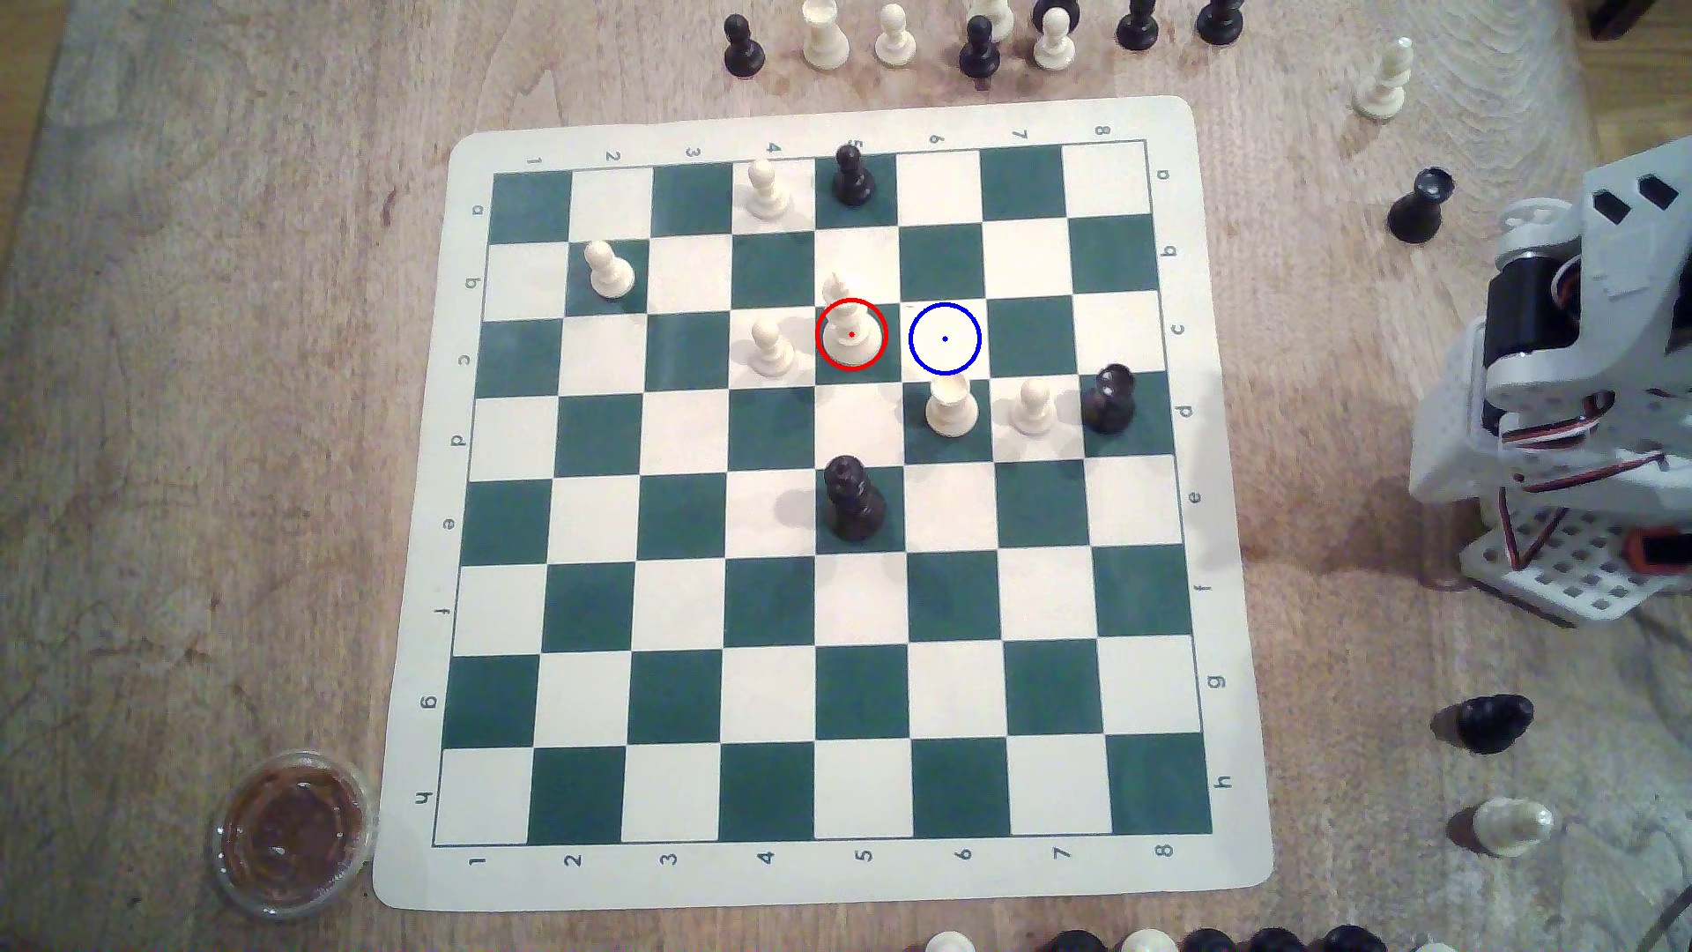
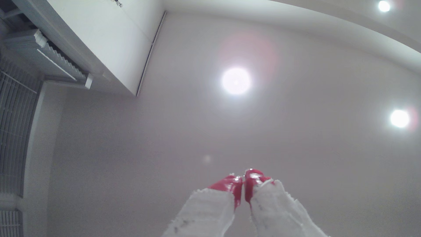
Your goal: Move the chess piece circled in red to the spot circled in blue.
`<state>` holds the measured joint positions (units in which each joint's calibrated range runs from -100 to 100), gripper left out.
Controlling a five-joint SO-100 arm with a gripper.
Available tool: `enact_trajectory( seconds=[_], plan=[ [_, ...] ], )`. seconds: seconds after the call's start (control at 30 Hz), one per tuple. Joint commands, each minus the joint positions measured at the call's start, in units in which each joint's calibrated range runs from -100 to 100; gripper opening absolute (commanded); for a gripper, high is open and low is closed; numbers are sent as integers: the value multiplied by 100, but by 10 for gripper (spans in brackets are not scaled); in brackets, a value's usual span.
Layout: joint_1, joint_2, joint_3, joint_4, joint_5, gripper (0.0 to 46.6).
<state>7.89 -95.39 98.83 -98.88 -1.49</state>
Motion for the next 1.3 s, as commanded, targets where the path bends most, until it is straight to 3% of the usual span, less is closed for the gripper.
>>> enact_trajectory(
  seconds=[0.0, 0.2, 0.4, 0.6, 0.67, 0.8, 0.87, 0.93, 1.0, 1.27],
  plan=[
    [-19, -45, 108, 52, 15, 2],
    [91, -36, -73, 1715, 15, 2],
    [537, -36, -1252, 5490, -10, 2],
    [951, -36, -1922, 8038, -15, 2],
    [1014, -36, -2448, 10069, -24, 2],
    [1155, -36, -2512, 10765, -24, 2],
    [1303, -45, -2521, 11338, -24, 72],
    [1225, 82, -2548, 11649, -34, 77],
    [881, 549, -2793, 12206, 381, 15],
    [490, 2689, -4733, 14082, 205, 36]
  ],
)
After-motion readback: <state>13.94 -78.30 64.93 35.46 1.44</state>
